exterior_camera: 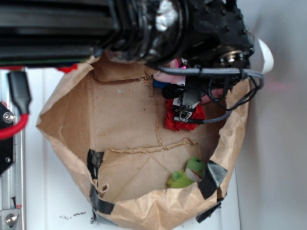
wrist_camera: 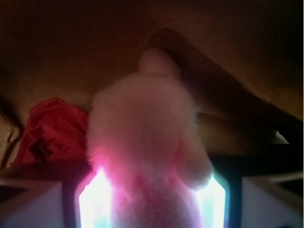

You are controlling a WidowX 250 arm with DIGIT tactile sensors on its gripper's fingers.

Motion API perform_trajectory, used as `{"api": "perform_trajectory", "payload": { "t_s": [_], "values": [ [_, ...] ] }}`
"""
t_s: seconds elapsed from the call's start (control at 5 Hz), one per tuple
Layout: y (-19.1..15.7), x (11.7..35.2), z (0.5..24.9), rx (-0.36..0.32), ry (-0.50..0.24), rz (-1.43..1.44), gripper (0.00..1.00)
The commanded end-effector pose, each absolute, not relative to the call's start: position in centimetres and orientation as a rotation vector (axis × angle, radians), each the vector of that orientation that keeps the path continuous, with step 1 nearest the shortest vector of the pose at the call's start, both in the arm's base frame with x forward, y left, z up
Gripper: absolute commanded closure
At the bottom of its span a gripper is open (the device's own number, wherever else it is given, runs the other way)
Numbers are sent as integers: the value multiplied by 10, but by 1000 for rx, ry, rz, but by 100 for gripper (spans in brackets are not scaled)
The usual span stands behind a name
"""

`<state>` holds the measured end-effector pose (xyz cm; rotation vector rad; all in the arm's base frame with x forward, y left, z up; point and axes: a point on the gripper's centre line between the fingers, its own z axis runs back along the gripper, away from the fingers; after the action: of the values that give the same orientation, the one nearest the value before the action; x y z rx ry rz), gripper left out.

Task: Grab the pink bunny.

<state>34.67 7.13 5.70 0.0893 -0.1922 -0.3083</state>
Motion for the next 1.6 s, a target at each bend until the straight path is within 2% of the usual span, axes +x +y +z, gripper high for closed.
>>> {"api": "perform_trajectory", "payload": {
  "t_s": [0.0, 0.2, 0.4, 0.6, 0.8, 1.0, 1.2, 1.4],
  "values": [
    [72, 338, 70, 92, -225, -295, 100],
    [62, 320, 104, -14, -245, -308, 100],
    [57, 303, 148, -115, -268, -330, 100],
    [56, 292, 174, -165, -303, -334, 100],
    [47, 289, 185, -124, -342, -309, 100],
    [35, 289, 191, -71, -390, -147, 100],
    [24, 290, 194, 7, -313, 25, 100],
    [20, 284, 202, -33, -201, 75, 100]
  ]
}}
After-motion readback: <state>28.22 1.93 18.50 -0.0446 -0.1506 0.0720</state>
